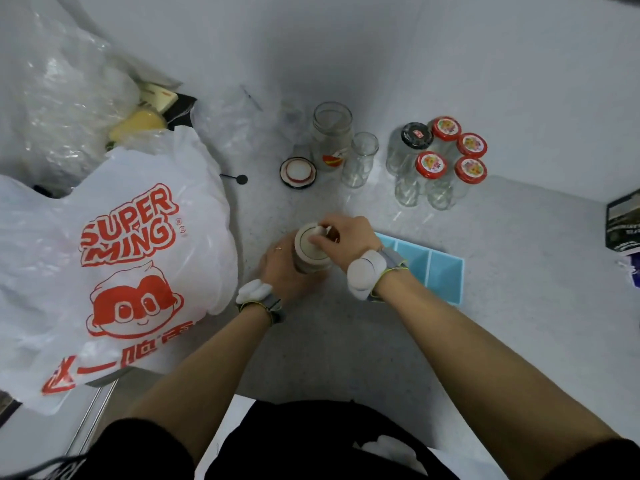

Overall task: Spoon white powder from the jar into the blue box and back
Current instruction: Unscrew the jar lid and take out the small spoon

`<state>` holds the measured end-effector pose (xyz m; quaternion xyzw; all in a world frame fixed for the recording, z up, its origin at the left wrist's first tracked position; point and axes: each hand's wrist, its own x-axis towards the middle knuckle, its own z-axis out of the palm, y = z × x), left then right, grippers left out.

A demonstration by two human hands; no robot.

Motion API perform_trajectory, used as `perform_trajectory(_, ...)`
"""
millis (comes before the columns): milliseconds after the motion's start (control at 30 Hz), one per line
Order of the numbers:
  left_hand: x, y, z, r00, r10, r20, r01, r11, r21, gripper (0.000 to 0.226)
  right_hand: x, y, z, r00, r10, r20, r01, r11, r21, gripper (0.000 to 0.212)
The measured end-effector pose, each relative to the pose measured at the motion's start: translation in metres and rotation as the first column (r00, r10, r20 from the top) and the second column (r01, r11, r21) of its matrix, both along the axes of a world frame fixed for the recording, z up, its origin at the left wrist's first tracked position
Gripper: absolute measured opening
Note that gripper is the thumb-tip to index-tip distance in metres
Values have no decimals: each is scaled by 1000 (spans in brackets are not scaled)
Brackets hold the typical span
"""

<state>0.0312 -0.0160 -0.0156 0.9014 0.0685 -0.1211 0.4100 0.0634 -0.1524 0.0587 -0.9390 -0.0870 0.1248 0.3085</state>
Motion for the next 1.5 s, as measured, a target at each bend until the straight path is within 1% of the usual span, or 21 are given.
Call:
perform_trajectory(133, 7, -1, 4, 999, -46, 26, 46, 999, -15, 84, 0, -8, -4, 998, -70, 7, 70, 997, 33, 26)
perform_trajectory(200, 9, 0, 7, 997, -36, 70, 39, 998, -42, 80, 0, -15, -6, 987, -157, -31, 160, 983, 89, 23)
perform_trajectory(267, 11, 4, 7, 992, -32, 121, 36, 999, -31, 78, -1, -20, -7, 968, -242, -70, 251, 952, 176, 19)
perform_trajectory(367, 10, 7, 13, 981, -39, 190, 42, 999, -15, 76, -2, -26, -3, 941, -310, -135, 335, 908, 252, 15)
perform_trajectory(433, 12, 10, 18, 972, -49, 231, 44, 999, 28, 74, 0, -27, 4, 916, -334, -222, 386, 886, 257, 16)
perform_trajectory(467, 13, 11, 21, 964, -66, 256, 52, 997, 61, 74, 2, -27, 9, 893, -341, -294, 419, 868, 268, 19)
perform_trajectory(567, 11, 8, 37, 930, -148, 337, 103, 983, 149, 80, 7, -28, 26, 782, -321, -534, 528, 796, 295, 37)
perform_trajectory(633, 10, 6, 45, 883, -246, 400, 145, 953, 266, 82, 8, -28, 32, 769, -316, -555, 521, 813, 259, 38)
perform_trajectory(733, 8, 2, 57, 873, -332, 357, 191, 907, 376, 85, 6, -25, 31, 827, -380, -414, 482, 858, 175, 36)
perform_trajectory(767, 6, -1, 61, 871, -337, 359, 189, 902, 387, 84, 5, -25, 30, 830, -432, -352, 504, 851, 146, 37)
perform_trajectory(833, 3, -9, 68, 859, -344, 379, 175, 893, 414, 83, 1, -24, 28, 801, -543, -253, 581, 807, 107, 41)
perform_trajectory(900, -1, -17, 74, 844, -358, 399, 167, 883, 438, 83, -2, -27, 30, 785, -593, -178, 615, 780, 118, 44)
perform_trajectory(967, -4, -22, 76, 848, -338, 408, 164, 900, 404, 86, -5, -31, 34, 800, -592, -97, 600, 783, 163, 47)
perform_trajectory(1067, -2, -25, 76, 835, -286, 471, 166, 946, 280, 87, -10, -38, 41, 846, -532, 38, 513, 832, 212, 48)
perform_trajectory(1200, 3, -24, 79, 871, -261, 415, 214, 964, 158, 84, -12, -43, 40, 869, -436, 232, 363, 882, 300, 40)
perform_trajectory(1267, 4, -19, 84, 890, -271, 366, 275, 960, 42, 87, -14, -45, 40, 850, -342, 401, 210, 918, 337, 40)
perform_trajectory(1333, 4, -14, 91, 894, -334, 299, 362, 931, -42, 85, -18, -49, 42, 821, -204, 533, 42, 953, 300, 40)
perform_trajectory(1367, 3, -13, 93, 890, -357, 282, 391, 918, -70, 82, -19, -50, 43, 810, -142, 569, -14, 965, 261, 40)
perform_trajectory(1433, 0, -15, 89, 893, -330, 306, 373, 923, -93, 80, -18, -52, 48, 827, -81, 556, -32, 981, 191, 40)
perform_trajectory(1467, -1, -17, 86, 896, -289, 338, 330, 941, -70, 81, -14, -51, 51, 868, -99, 486, 25, 987, 157, 40)
perform_trajectory(1500, -1, -20, 81, 892, -250, 376, 277, 961, -20, 82, -9, -49, 55, 920, -154, 361, 123, 986, 109, 41)
